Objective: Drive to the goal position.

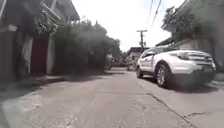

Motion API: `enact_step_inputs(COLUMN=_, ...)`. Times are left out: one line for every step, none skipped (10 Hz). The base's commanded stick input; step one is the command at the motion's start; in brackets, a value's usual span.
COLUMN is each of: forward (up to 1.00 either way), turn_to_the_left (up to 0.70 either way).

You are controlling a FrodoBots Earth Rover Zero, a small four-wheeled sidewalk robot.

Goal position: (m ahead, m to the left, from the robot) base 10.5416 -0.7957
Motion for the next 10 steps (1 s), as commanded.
enact_step_inputs(forward=0.5, turn_to_the_left=0.0)
enact_step_inputs(forward=0.5, turn_to_the_left=0.0)
enact_step_inputs(forward=0.5, turn_to_the_left=0.0)
enact_step_inputs(forward=0.5, turn_to_the_left=0.0)
enact_step_inputs(forward=0.5, turn_to_the_left=0.0)
enact_step_inputs(forward=0.5, turn_to_the_left=0.0)
enact_step_inputs(forward=0.5, turn_to_the_left=0.0)
enact_step_inputs(forward=0.5, turn_to_the_left=0.0)
enact_step_inputs(forward=0.5, turn_to_the_left=0.0)
enact_step_inputs(forward=0.5, turn_to_the_left=0.0)
